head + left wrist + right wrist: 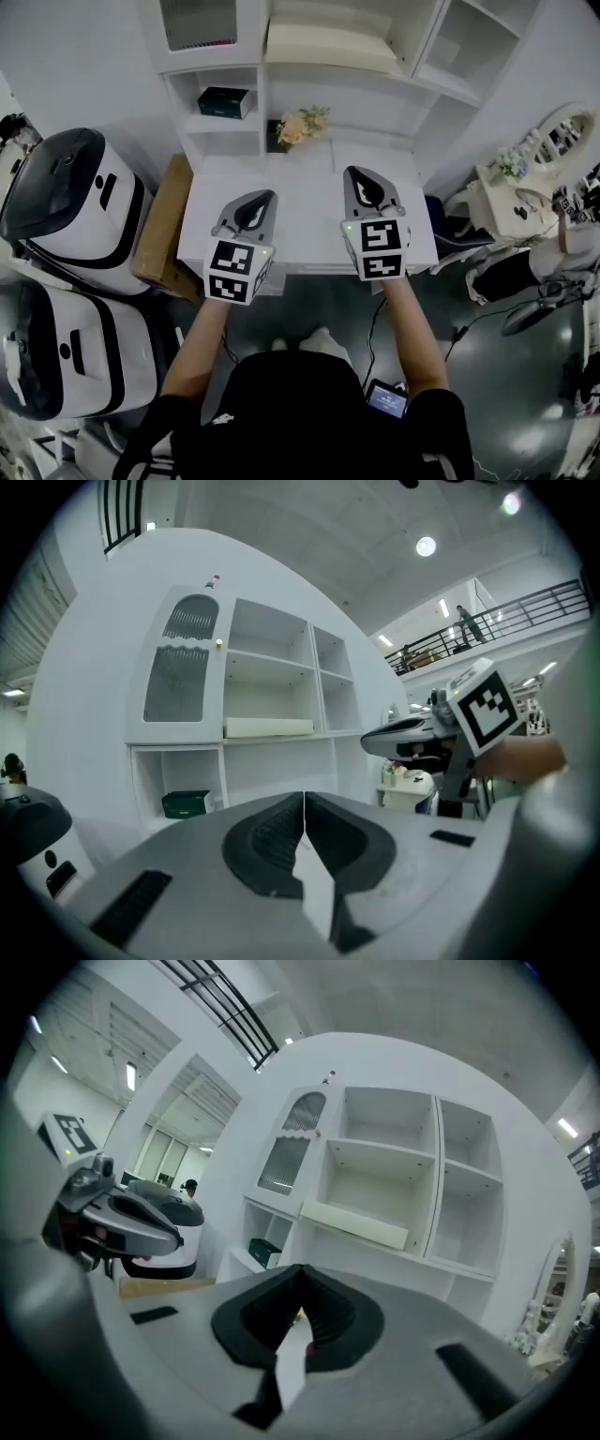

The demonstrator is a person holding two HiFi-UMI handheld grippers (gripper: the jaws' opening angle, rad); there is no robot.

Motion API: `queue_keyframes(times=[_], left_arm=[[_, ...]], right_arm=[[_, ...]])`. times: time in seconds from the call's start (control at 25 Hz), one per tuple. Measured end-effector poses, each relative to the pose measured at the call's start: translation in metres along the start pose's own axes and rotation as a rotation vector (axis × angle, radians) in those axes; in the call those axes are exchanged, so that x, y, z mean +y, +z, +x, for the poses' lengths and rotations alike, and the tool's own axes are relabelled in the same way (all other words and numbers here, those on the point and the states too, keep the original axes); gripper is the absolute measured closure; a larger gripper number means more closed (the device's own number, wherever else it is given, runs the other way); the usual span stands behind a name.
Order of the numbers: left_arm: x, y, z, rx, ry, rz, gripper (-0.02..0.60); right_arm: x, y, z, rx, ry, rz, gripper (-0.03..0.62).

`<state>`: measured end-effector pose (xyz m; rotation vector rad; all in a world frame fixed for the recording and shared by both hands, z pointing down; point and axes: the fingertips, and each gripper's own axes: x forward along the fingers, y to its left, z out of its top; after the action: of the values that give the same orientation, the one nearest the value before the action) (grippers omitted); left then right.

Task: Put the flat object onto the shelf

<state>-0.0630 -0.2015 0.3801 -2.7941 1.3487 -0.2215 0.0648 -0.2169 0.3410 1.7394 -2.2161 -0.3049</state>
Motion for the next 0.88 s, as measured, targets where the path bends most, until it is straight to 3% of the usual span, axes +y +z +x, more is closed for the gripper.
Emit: queue_keyframes(times=[0.32, 0.88], left_arm=[[-0.008, 0.008, 0.004, -0.018, -0.003, 0.012, 0.577], [-0.043, 0.021, 0.022, -0.013, 0.019, 0.006, 0.577]], right_arm=[[0.001, 0.004, -0.015, -0.064, 0.019, 0.049, 0.594], [-0.033, -0.011, -0.031, -0.077, 0.031, 0.080, 0.594]])
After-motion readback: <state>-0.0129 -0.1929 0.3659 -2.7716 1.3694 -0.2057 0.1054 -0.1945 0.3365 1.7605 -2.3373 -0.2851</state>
